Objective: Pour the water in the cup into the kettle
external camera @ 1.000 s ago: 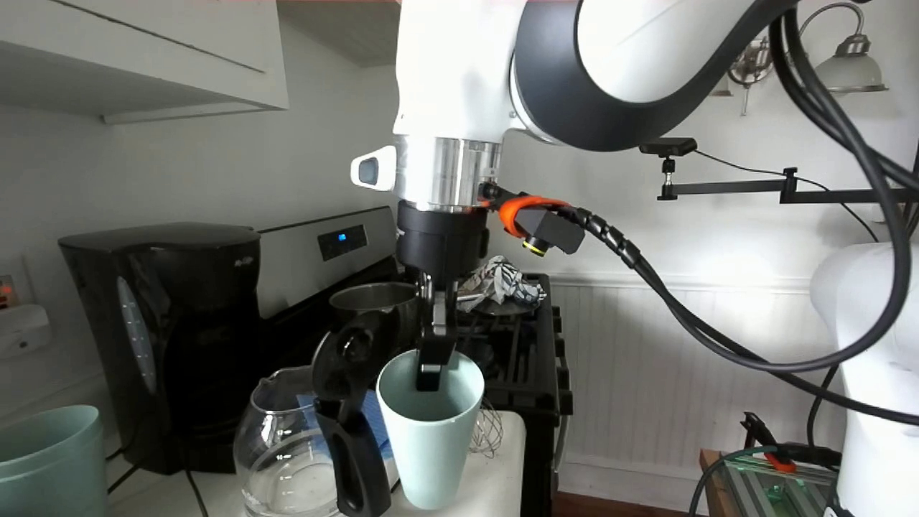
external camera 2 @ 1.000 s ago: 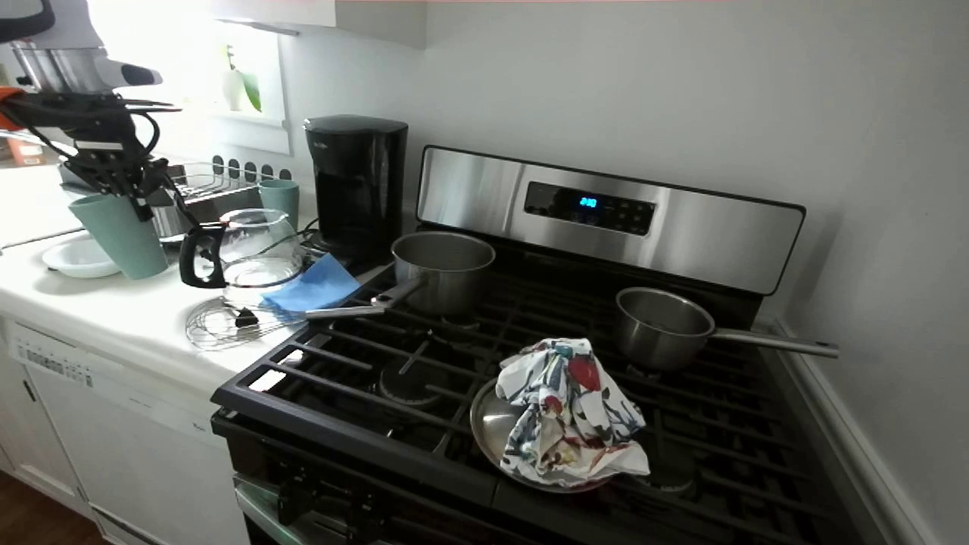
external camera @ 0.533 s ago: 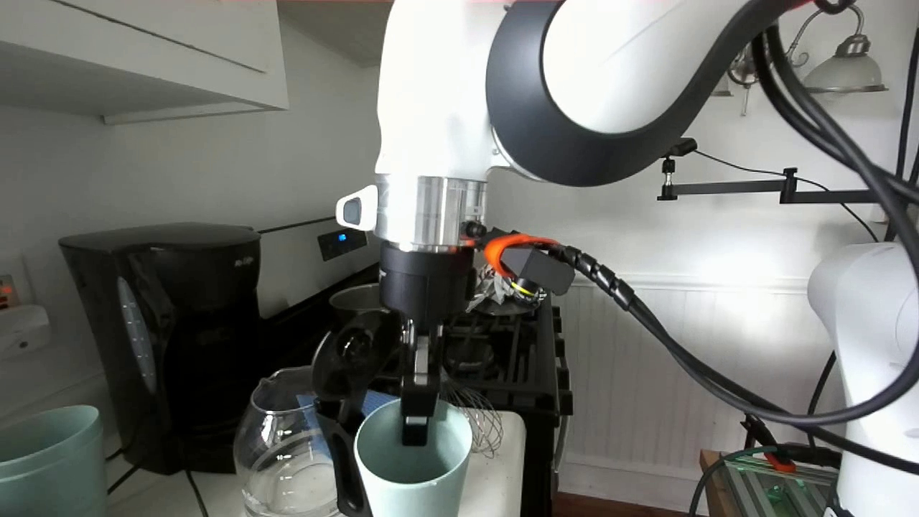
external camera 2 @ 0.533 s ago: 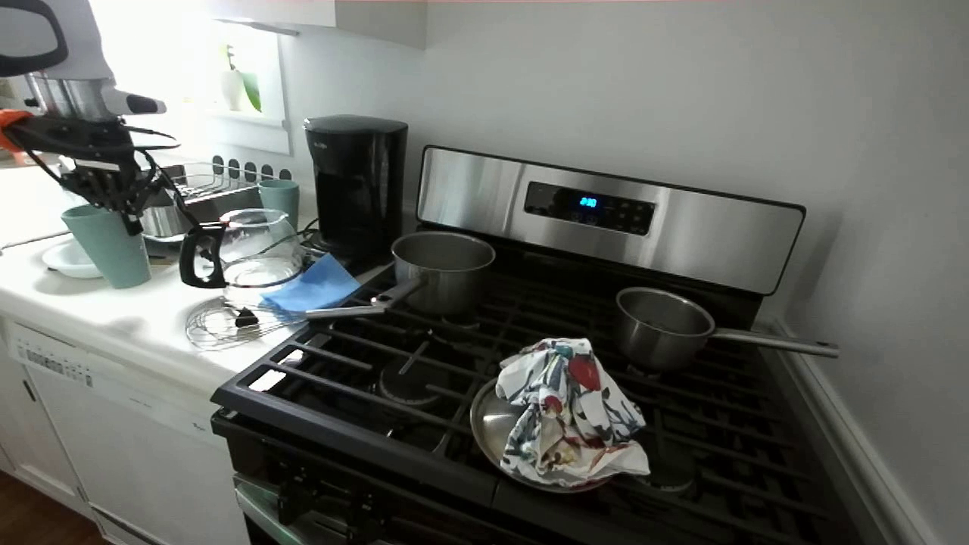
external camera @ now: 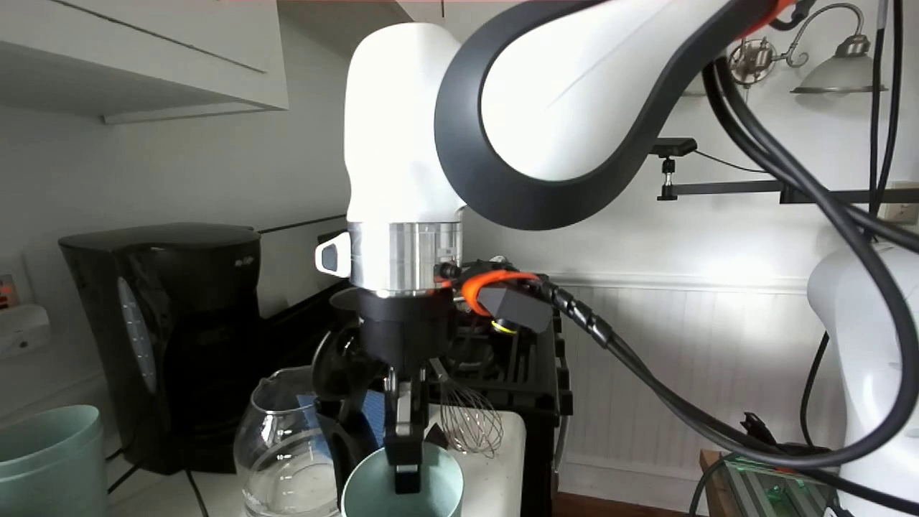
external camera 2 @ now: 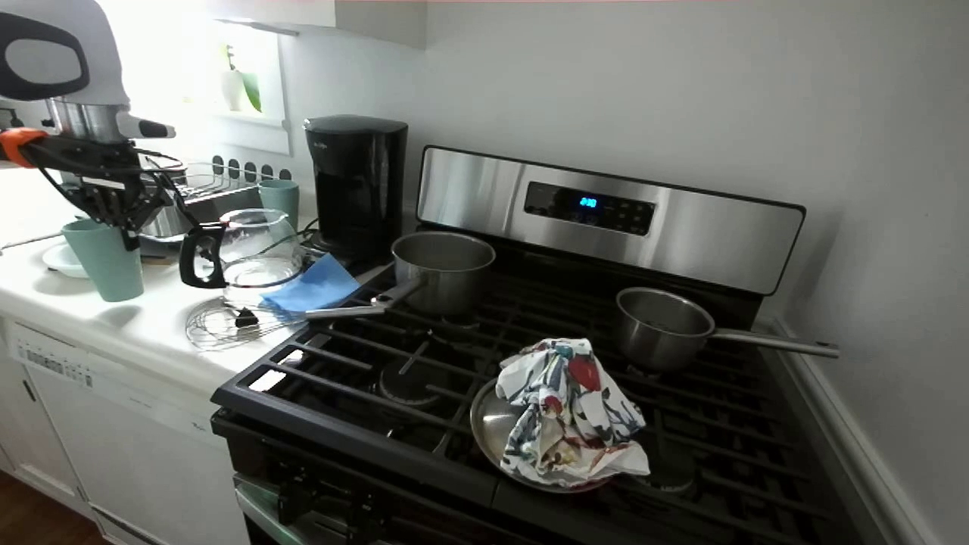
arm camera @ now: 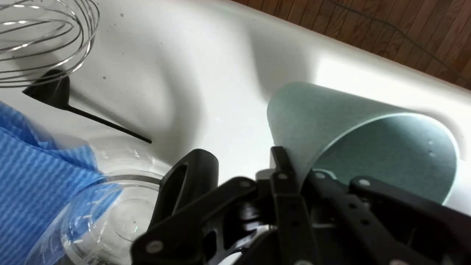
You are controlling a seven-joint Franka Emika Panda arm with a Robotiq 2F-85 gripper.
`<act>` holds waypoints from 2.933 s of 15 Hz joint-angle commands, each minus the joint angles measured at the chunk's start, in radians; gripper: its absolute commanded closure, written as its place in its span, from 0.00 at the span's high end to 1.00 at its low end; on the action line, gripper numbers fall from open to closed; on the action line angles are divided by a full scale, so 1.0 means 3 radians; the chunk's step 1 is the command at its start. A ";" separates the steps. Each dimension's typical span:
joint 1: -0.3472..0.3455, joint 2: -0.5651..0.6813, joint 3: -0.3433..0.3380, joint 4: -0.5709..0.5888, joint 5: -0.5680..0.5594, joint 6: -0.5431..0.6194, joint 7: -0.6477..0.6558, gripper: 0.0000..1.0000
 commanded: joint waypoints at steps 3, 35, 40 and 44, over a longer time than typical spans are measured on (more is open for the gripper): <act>-0.0040 0.0137 0.0063 0.0116 -0.0036 -0.0049 -0.0015 0.01; -0.0197 -0.0191 0.0208 0.0475 -0.0467 -0.0578 0.0970 0.69; -0.0349 -0.0244 0.0348 0.0551 -0.1079 -0.0545 0.1566 0.33; -0.0438 -0.0164 0.0463 0.0621 -0.1530 -0.0434 0.1996 0.04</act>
